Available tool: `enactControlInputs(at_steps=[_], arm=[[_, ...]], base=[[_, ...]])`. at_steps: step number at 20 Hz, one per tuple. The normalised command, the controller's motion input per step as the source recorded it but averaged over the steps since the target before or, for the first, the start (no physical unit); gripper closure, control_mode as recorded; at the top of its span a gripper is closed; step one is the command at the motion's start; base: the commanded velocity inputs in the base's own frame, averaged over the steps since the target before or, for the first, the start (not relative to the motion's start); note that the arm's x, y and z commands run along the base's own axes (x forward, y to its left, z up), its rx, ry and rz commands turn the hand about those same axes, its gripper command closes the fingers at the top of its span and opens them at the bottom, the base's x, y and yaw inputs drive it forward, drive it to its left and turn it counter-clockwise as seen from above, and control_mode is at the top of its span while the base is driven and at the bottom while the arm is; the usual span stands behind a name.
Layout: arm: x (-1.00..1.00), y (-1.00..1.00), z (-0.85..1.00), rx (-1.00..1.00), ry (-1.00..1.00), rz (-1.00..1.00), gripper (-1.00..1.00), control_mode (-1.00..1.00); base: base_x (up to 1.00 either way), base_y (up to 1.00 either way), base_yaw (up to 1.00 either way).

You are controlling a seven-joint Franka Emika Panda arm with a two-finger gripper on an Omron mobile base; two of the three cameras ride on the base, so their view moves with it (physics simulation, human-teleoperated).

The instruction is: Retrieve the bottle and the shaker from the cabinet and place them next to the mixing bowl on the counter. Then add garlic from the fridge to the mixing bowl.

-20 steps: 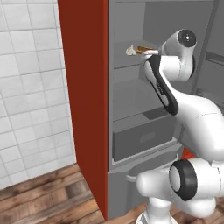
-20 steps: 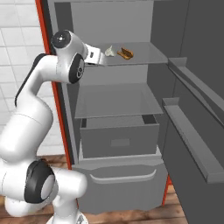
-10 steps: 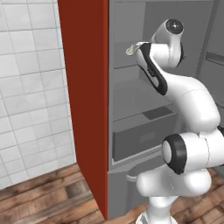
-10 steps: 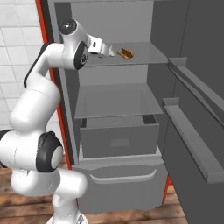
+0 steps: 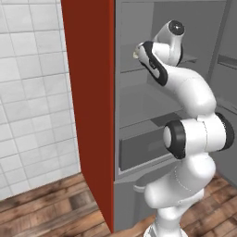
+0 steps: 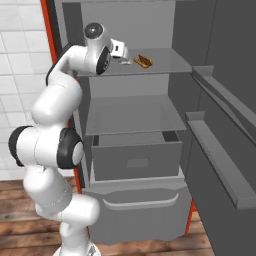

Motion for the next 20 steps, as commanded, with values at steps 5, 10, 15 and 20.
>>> enactControlInputs(at_steps=[5, 10, 15, 20], arm=[[0.68, -0.01, 0.00, -0.06, 0.09, 0.02, -1.00, -1.00], [0.81, -0.01, -0.01, -0.05, 0.04, 0.00, -1.00, -1.00], [0.66, 0.00, -0.16, 0.00, 0.00, 0.00, -1.00, -1.00], [0.57, -0.10, -0.05, 0.00, 0.03, 0.00, -1.00, -1.00]], base=[[0.00, 0.00, 0.00], [0.00, 0.00, 0.00], [0.00, 0.00, 0.00], [0.00, 0.00, 0.00]])
